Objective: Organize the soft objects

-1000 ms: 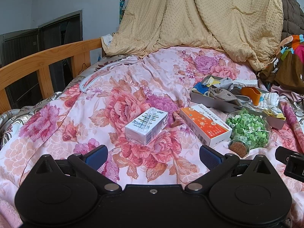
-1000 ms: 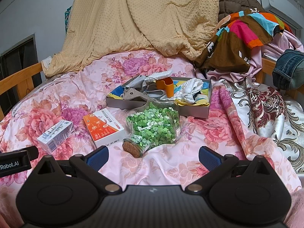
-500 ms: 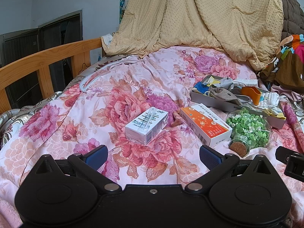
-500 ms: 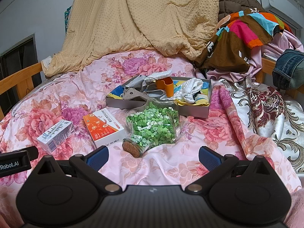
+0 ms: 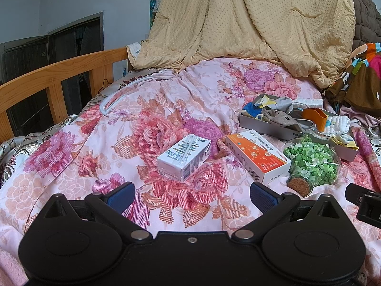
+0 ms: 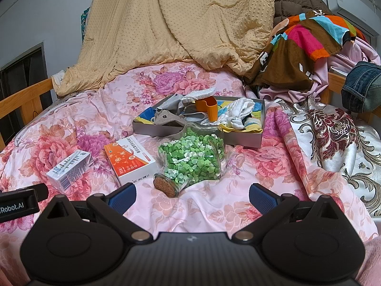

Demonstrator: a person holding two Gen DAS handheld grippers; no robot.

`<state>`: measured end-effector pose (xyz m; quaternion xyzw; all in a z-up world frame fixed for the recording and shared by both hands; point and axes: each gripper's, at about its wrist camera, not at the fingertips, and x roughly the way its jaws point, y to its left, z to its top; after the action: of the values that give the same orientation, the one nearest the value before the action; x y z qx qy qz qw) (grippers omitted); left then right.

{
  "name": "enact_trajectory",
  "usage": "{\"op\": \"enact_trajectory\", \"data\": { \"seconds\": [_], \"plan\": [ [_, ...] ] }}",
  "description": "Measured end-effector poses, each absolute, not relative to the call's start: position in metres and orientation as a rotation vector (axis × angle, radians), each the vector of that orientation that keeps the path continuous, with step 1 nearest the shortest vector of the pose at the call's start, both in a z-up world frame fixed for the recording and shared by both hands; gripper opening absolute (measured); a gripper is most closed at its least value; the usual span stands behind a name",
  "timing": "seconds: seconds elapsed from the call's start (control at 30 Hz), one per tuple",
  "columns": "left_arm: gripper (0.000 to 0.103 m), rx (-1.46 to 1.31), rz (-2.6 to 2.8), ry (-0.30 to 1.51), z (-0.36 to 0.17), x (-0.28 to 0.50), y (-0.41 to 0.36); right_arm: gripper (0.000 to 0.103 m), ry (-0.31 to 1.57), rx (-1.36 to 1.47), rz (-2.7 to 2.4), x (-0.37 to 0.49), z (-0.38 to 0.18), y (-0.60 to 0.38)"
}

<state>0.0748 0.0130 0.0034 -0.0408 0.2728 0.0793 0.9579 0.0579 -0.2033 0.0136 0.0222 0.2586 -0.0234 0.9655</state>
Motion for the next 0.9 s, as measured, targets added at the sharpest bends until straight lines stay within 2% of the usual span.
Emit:
{"op": "enact_trajectory", "data": {
  "seconds": [0.9],
  "plan": [
    [0.102,-0.042,0.142,0.561,0.008,0.07,0.003,0.103,0.518,0.052,-0.047,0.056,0.013,-0.206]
  ]
}}
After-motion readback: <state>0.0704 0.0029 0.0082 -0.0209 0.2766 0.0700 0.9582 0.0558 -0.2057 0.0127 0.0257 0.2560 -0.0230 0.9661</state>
